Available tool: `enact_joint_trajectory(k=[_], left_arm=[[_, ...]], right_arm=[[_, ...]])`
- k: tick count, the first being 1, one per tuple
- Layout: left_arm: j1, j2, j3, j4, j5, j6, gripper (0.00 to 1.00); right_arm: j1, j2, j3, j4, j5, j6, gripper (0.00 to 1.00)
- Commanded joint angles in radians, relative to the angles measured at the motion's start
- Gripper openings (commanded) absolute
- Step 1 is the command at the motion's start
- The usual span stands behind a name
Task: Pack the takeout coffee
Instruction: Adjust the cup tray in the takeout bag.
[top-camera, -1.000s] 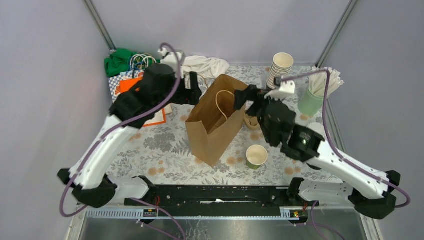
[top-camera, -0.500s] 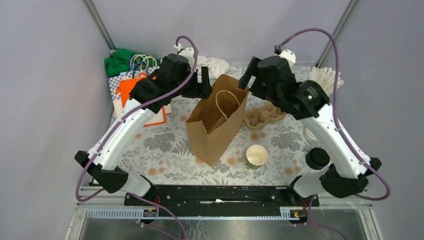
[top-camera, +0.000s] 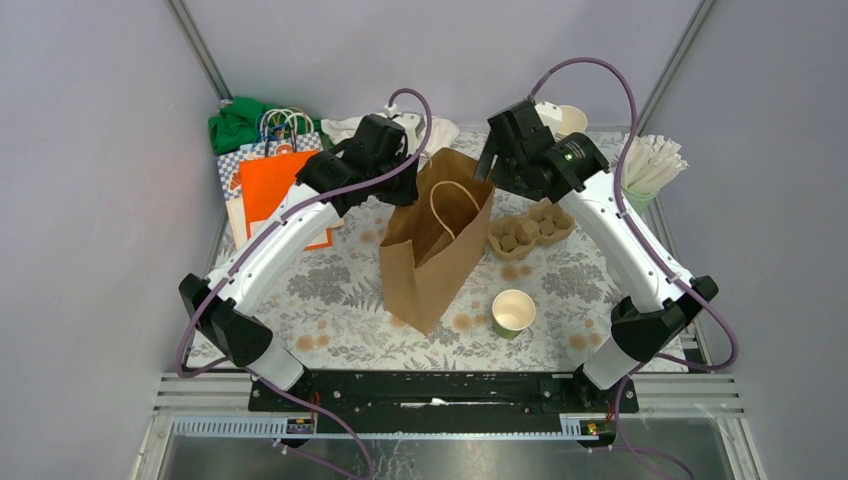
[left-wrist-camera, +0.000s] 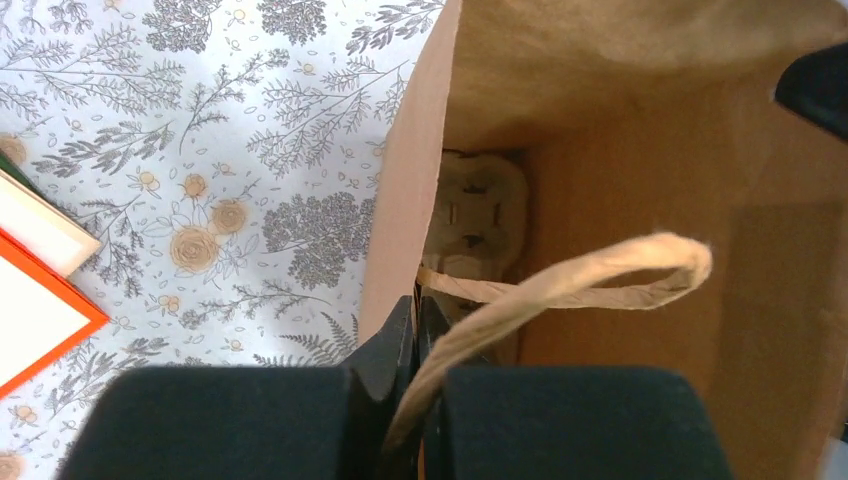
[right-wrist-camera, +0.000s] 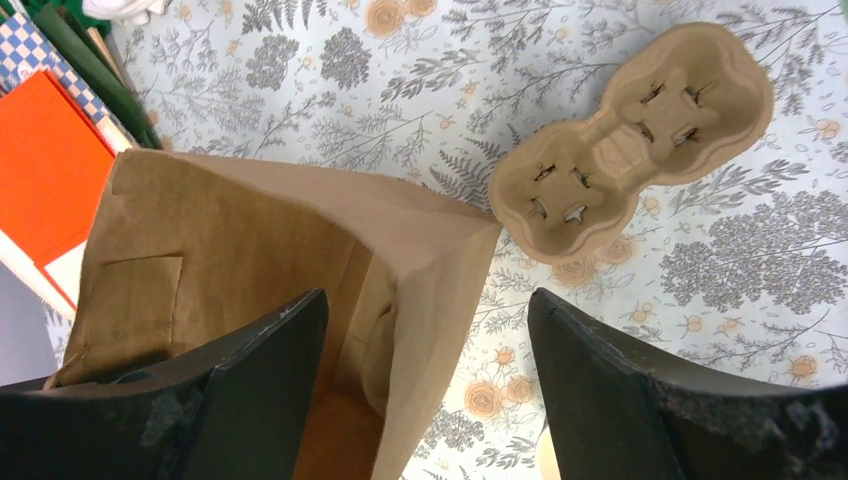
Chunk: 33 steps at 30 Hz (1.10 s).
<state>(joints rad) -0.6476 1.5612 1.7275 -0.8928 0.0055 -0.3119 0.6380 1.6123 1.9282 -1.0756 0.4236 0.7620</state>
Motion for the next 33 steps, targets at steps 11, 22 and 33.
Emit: enact_joint_trajectory(k=[11, 22, 33], left_arm=[[0.003, -0.099, 0.089, 0.104, -0.184, 0.182, 0.0], [-0.006, -0.35, -0.287, 0.437, -0.197, 0.161, 0.0], [0.0, -0.301, -0.192, 0.338, -0.159, 0.099, 0.0]], right_arm=[[-0.009, 0.07, -0.042, 0.208, -0.255, -0.054, 0.59], [0.044, 0.004, -0.25, 0.467, -0.267, -0.143, 0.22], [0.086, -0.035, -0.172, 0.381, -0.148, -0.217, 0.43]])
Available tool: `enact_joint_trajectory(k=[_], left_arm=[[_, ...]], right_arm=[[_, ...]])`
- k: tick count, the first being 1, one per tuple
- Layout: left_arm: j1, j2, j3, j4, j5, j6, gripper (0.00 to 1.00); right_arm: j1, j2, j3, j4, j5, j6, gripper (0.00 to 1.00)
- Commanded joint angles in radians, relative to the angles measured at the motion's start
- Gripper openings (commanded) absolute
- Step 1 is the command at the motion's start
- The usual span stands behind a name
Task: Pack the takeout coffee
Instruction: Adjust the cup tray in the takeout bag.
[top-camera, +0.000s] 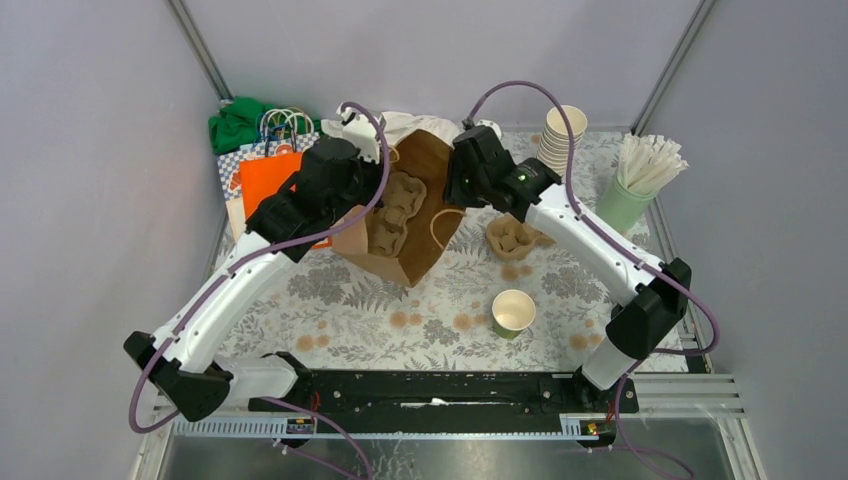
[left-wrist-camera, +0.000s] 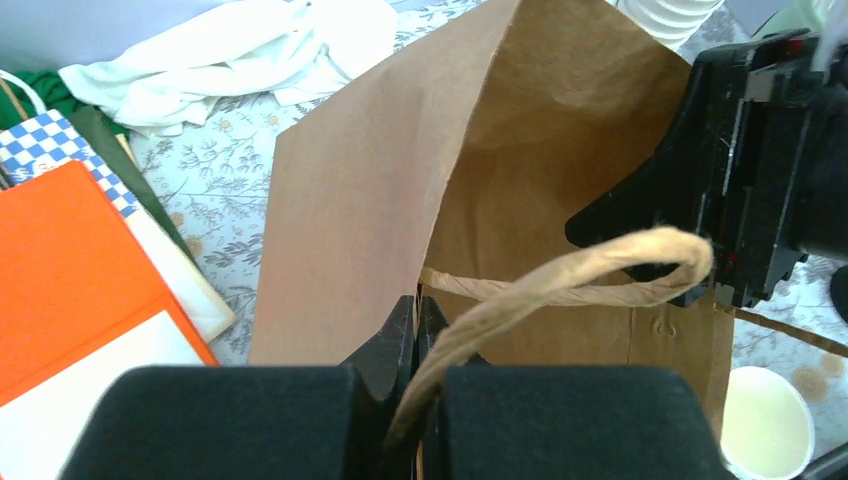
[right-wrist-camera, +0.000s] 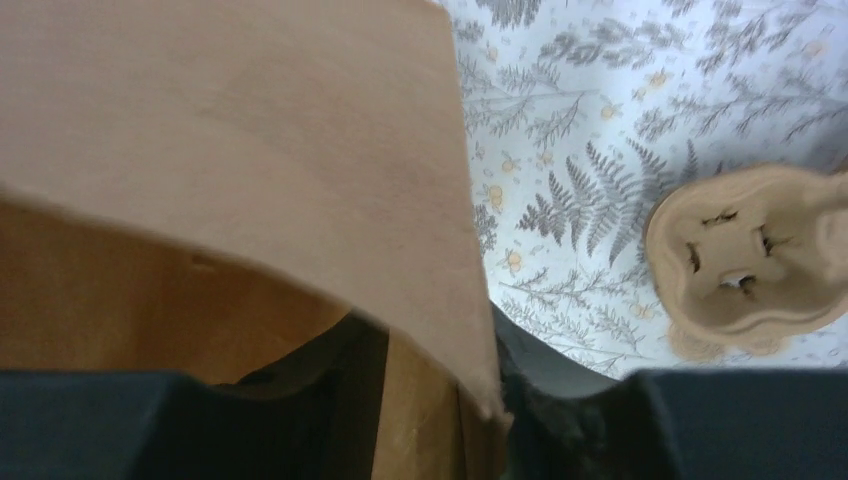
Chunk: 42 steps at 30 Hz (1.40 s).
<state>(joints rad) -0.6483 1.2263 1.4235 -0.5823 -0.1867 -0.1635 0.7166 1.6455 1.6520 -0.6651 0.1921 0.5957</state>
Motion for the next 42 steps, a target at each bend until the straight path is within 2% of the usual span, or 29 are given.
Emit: enact_joint_trajectory(k=[1, 4, 9, 11, 18, 23, 32, 34, 35, 36, 38, 39, 42], left_arm=[[0.005, 0.056, 0.139, -0.003, 0.05, -0.062, 0.0], [0.006, 0.079, 0.187, -0.035, 0.106, -0.087, 0.0], [0.007, 0.134, 0.251, -0.118, 0.181, -0.15, 0.0], [0.007, 0.18, 0.299, -0.175, 0.228, -0.181, 0.0], [0.008, 0.264, 0.362, -0.262, 0.291, -0.246, 0.0], [0.007, 0.306, 0.434, -0.351, 0.262, -0.31, 0.0], [0.009, 0.337, 0.523, -0.483, 0.184, -0.454, 0.0], [0.01, 0.356, 0.556, -0.537, 0.153, -0.483, 0.0], [0.01, 0.363, 0.567, -0.562, 0.149, -0.505, 0.0], [0.011, 0.366, 0.567, -0.579, 0.144, -0.522, 0.0], [0.01, 0.354, 0.546, -0.591, 0.132, -0.547, 0.0], [0.012, 0.342, 0.53, -0.591, 0.12, -0.561, 0.0], [0.012, 0.295, 0.487, -0.591, 0.07, -0.595, 0.0]], right_arm=[[0.007, -0.072, 0.119, -0.053, 0.084, -0.05, 0.47], [0.007, -0.098, 0.149, -0.121, 0.11, -0.05, 0.64], [0.008, -0.17, 0.192, -0.173, 0.237, -0.126, 0.71], [0.008, -0.195, 0.219, -0.187, 0.267, -0.132, 0.77], [0.008, -0.165, 0.427, -0.287, 0.288, -0.129, 0.79], [0.013, -0.057, 0.655, -0.344, 0.211, -0.113, 0.64], [0.192, 0.099, 0.773, -0.319, 0.124, -0.034, 0.52], [0.22, 0.119, 0.793, -0.314, 0.106, -0.041, 0.44], [0.234, 0.123, 0.789, -0.295, 0.097, -0.048, 0.33], [0.248, 0.125, 0.781, -0.287, 0.095, -0.053, 0.27], [0.266, 0.132, 0.764, -0.284, 0.103, -0.043, 0.04], [0.272, 0.137, 0.757, -0.3, 0.115, -0.033, 0.0], [0.29, 0.141, 0.734, -0.332, 0.142, -0.011, 0.0]])
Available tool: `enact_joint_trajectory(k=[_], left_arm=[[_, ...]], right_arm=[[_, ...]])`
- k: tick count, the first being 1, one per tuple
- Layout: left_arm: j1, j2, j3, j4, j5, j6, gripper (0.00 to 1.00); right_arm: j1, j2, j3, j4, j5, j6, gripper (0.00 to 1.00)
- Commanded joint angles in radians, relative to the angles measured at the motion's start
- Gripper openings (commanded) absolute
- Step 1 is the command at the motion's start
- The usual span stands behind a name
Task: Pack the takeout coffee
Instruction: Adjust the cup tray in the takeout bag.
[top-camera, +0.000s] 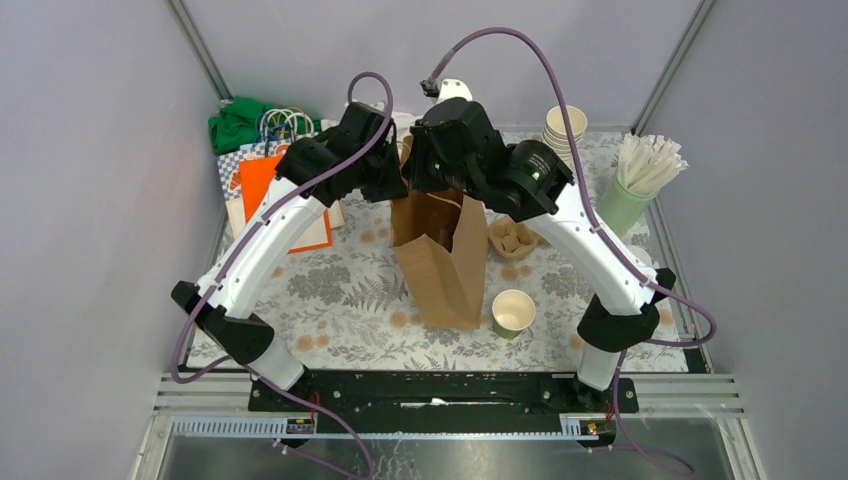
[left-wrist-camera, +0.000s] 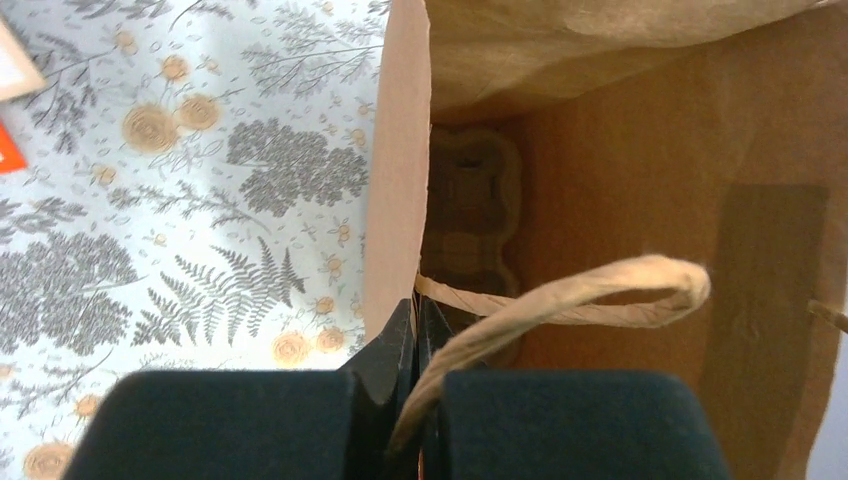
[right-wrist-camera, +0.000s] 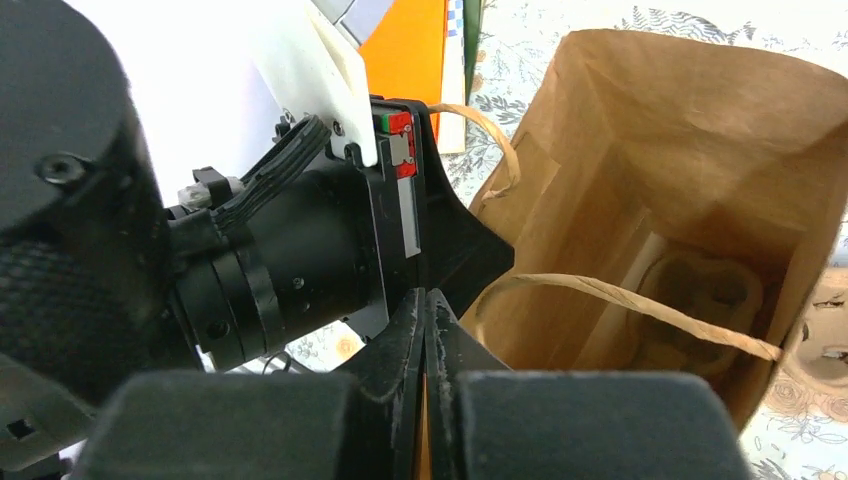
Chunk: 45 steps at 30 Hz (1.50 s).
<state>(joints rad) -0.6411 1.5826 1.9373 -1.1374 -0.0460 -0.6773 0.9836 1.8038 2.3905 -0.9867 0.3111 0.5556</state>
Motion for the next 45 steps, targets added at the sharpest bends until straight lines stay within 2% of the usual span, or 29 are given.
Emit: enact_joint_trajectory(k=[1, 5, 11, 14, 20, 27, 32, 39, 45], left_arm=[[0.006, -0.076, -0.042, -0.038, -0.085, -0.093, 0.0], [0.02, -0.131, -0.076, -0.054, -0.12, -0.117, 0.0], [0.054, -0.16, -0.026, -0.143, -0.294, -0.118, 0.0], [0.062, -0.184, -0.029, -0.122, -0.317, -0.094, 0.0], [0.061, -0.27, -0.246, 0.039, -0.242, -0.118, 0.0], [0.061, -0.29, -0.321, 0.148, -0.163, -0.143, 0.0], [0.071, -0.297, -0.322, 0.182, -0.124, -0.176, 0.0], [0.111, -0.384, -0.466, 0.374, -0.028, -0.264, 0.0], [0.117, -0.398, -0.529, 0.393, 0.002, -0.264, 0.0]], right_arm=[[0.03, -0.024, -0.022, -0.007, 0.033, 0.03, 0.0], [0.046, -0.035, -0.067, 0.0, 0.021, 0.03, 0.0], [0.052, -0.04, -0.075, 0.028, 0.034, -0.021, 0.0], [0.052, -0.021, -0.078, 0.044, -0.009, -0.036, 0.0], [0.053, 0.036, -0.071, 0.104, -0.084, -0.045, 0.0], [0.054, 0.142, -0.01, 0.051, -0.064, -0.058, 0.0], [0.063, 0.21, 0.031, -0.061, 0.039, -0.079, 0.0], [0.066, 0.245, 0.037, -0.168, 0.142, -0.057, 0.0], [0.055, 0.253, -0.005, -0.213, 0.216, -0.07, 0.0]])
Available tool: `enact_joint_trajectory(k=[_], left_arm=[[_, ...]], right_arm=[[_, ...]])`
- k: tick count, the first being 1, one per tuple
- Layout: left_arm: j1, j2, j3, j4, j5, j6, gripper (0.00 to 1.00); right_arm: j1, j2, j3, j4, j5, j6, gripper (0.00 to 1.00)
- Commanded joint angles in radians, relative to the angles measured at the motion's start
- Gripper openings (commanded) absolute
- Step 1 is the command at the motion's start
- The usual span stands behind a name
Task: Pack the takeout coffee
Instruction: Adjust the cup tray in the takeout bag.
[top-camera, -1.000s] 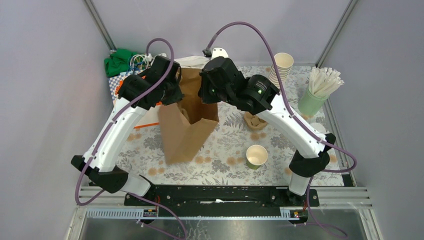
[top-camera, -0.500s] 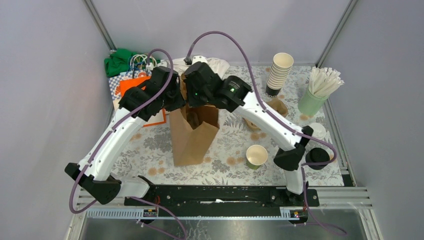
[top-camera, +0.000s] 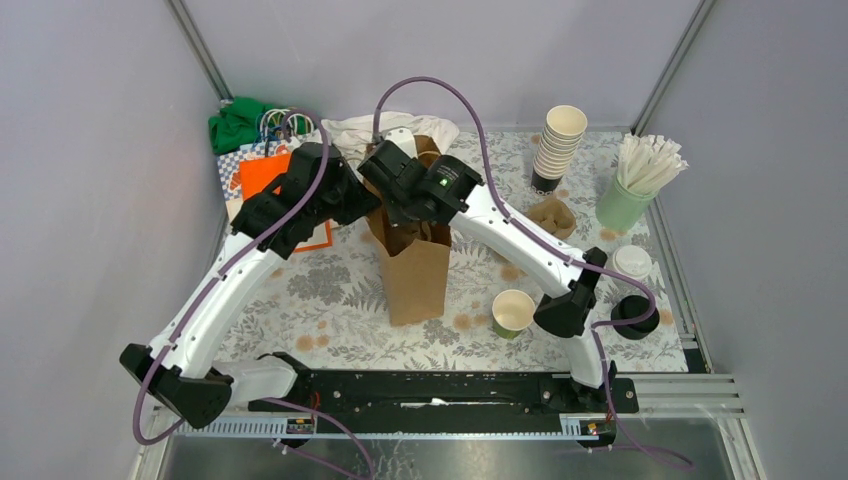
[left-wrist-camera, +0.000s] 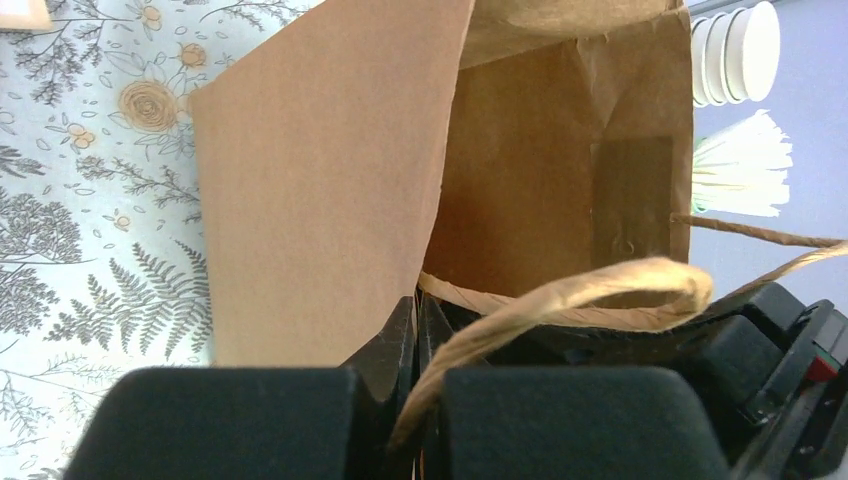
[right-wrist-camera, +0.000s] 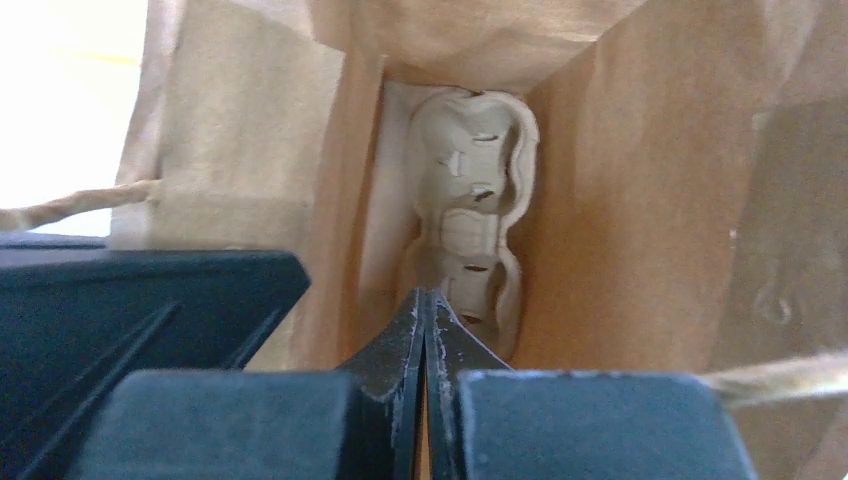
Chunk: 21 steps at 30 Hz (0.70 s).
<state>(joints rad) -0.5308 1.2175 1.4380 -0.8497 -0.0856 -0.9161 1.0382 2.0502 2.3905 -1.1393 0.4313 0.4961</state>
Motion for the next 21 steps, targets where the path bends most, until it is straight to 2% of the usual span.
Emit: enact_joint_trajectory(k=[1, 6, 16, 21], left_arm=[[0.007, -0.038, -0.041, 0.106, 0.041, -0.025, 0.0], [0.015, -0.047, -0.085, 0.093, 0.043, -0.043, 0.0], [0.046, -0.054, -0.146, 0.11, 0.081, -0.075, 0.0], [0.063, -0.066, -0.162, 0.113, 0.124, -0.073, 0.0]], right_arm=[[-0.002, 0.005, -0.022, -0.069, 0.111, -0.015, 0.0], [-0.003, 0.003, -0.084, -0.093, 0.17, -0.028, 0.0], [0.052, 0.068, -0.073, -0.022, 0.124, -0.058, 0.0], [0.052, 0.108, -0.076, -0.044, 0.086, -0.055, 0.0]])
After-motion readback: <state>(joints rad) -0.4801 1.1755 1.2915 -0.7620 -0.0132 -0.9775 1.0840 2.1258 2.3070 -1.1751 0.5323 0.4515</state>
